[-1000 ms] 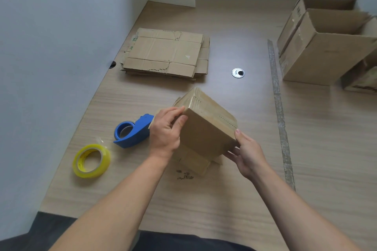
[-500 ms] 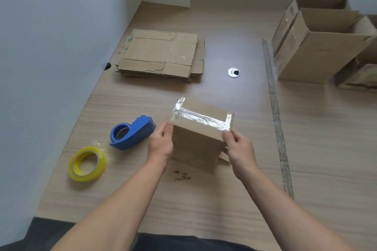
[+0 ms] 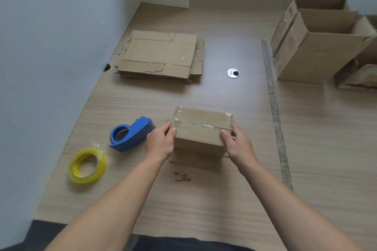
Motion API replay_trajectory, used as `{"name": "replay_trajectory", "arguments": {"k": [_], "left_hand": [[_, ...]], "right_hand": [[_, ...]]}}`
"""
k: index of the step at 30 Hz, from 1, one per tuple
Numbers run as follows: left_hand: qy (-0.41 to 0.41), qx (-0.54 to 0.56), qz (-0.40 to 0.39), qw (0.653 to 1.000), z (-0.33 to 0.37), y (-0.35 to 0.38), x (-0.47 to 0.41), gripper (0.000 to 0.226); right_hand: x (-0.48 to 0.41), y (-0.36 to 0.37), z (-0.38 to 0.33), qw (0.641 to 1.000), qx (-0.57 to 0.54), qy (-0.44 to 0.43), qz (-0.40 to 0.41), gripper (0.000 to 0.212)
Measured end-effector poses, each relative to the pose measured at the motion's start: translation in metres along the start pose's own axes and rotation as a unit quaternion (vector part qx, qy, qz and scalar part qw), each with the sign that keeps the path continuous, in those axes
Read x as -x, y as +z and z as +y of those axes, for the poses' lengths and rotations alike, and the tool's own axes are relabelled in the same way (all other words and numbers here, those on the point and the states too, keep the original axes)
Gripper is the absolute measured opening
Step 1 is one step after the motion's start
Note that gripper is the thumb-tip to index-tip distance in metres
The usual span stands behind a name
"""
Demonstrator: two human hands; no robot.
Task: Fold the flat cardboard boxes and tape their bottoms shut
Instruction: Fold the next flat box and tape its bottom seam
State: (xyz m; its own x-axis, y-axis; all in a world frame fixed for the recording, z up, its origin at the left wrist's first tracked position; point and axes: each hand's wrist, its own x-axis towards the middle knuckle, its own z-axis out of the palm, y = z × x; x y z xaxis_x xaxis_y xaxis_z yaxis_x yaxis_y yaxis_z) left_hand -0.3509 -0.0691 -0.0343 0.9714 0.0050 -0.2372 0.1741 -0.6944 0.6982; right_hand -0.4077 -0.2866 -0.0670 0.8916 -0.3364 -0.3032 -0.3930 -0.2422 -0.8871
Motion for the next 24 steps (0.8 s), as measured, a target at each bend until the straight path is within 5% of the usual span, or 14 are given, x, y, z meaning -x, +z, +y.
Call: {"name": "replay_trajectory", "arguments": {"k": [10, 14, 17, 24], "left_hand": [[0.004, 0.070, 0.004, 0.998, -0.009, 0.006, 0.009, 0.039], [0.016, 0.145, -0.035, 0.989, -0.020, -0.001, 0.014, 0.041], [0.010, 0.207, -0.032, 0.978, -0.020, -0.002, 0.018, 0.045], [0.062, 0.137, 0.011, 0.989, -0.011, -0.016, 0.015, 0.044]], "right_hand": [[0.010, 0.005, -0.004, 0.998, -0.010, 0.032, 0.050, 0.057], [0.005, -0.010, -0.016, 0.973, -0.173, 0.151, 0.010, 0.055], [0.006, -0.014, -0.022, 0.977, -0.179, 0.116, 0.003, 0.027], [0.019, -0.021, -0.031, 0.979, -0.205, -0.015, -0.016, 0.027]]}}
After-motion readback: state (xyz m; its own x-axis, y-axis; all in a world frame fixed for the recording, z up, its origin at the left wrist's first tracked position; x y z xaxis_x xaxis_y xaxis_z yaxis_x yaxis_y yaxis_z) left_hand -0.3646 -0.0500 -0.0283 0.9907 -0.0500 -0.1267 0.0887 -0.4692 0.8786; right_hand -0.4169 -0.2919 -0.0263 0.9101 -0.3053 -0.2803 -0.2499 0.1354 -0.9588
